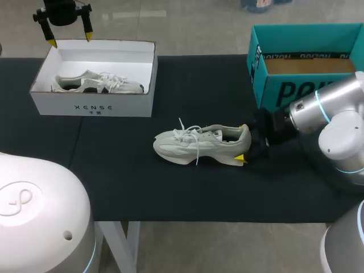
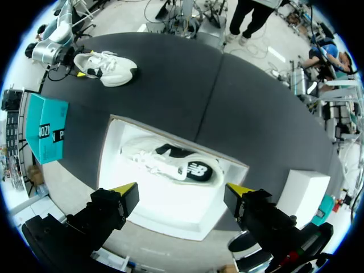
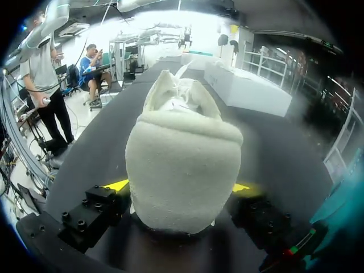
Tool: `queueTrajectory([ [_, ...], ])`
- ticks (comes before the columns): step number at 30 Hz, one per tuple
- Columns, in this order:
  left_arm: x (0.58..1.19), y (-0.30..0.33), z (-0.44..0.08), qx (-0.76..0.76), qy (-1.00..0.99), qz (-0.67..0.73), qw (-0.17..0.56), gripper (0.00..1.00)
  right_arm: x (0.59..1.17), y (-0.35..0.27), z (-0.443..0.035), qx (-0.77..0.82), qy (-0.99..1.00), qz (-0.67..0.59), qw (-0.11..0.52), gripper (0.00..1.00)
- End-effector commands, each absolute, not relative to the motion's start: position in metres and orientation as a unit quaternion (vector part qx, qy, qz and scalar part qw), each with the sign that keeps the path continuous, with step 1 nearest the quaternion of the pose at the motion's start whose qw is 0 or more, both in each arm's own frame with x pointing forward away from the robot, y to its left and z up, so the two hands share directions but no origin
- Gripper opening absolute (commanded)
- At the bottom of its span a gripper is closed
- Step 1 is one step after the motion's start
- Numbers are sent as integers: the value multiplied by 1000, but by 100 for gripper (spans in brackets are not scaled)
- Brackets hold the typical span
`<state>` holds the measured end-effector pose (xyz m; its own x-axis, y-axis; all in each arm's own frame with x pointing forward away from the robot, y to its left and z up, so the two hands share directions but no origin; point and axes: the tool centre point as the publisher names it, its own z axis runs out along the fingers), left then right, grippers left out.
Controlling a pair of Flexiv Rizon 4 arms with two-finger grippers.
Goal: Take the shoe out of the shoebox, open the shoe tongue, remove and reinsert the insole, then place the shoe into the shoebox
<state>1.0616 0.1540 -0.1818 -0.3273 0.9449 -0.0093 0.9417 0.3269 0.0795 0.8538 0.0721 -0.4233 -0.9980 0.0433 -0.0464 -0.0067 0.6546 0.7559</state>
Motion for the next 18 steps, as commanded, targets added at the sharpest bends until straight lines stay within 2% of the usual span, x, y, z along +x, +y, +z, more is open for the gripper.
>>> queueTrajectory([
  [1,1061,154,-181,579,814,30,27,100,859,70,-424,4,913,408,24,65],
  [2,1061,154,-181,579,814,30,27,100,861,67,-426,-1,914,404,23,39],
  [3,1061,154,-181,579,814,30,27,100,863,66,-427,-6,916,401,22,7],
  [4,1061,154,-181,579,814,30,27,100,863,66,-424,-15,918,395,19,0],
  [18,1061,154,-181,579,814,30,27,100,872,61,-421,-49,925,377,10,0],
])
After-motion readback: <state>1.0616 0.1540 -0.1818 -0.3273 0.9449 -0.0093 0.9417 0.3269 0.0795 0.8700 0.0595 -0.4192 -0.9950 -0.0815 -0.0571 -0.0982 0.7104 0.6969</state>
